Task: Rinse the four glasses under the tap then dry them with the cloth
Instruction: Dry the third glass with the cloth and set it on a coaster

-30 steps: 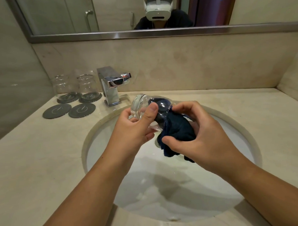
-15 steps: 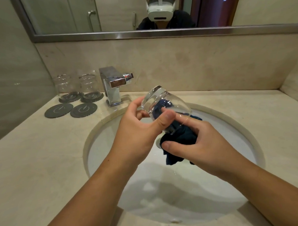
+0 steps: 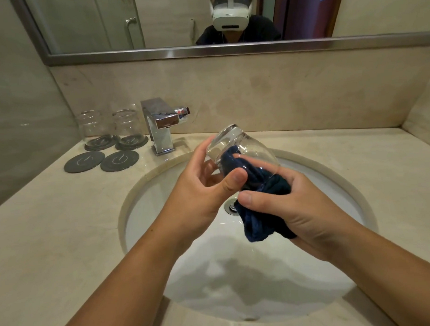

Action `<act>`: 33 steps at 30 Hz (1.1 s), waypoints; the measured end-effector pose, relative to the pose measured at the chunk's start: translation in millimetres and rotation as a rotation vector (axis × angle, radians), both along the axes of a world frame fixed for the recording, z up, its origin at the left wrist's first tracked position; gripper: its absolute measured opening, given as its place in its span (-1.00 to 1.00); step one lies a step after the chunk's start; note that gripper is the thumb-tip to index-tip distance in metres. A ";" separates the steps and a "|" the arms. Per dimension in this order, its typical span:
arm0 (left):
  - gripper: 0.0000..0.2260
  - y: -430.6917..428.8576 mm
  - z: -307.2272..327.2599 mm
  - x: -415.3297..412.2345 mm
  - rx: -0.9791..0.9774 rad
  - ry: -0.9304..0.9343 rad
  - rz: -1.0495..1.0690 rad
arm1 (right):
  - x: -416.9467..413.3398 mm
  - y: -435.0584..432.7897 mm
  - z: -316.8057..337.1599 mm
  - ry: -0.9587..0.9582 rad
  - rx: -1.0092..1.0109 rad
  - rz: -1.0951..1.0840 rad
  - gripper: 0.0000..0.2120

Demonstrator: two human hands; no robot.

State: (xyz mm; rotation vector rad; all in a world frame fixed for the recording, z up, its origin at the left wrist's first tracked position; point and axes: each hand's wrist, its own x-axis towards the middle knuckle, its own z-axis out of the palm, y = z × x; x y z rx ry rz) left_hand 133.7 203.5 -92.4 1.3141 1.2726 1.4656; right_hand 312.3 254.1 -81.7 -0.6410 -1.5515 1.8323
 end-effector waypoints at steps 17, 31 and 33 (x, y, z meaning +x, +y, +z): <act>0.19 -0.7 -1.3 -3.2 0.001 0.008 -0.024 | 2.6 -7.3 12.2 0.045 -0.110 0.062 -0.44; -0.16 0.2 -2.1 6.7 -0.036 0.067 -0.013 | 0.2 -11.0 7.2 -0.095 0.051 -0.139 -0.53; -0.14 0.3 -3.7 5.3 -0.032 0.076 0.005 | 0.4 -11.3 8.3 -0.099 0.028 -0.114 -0.51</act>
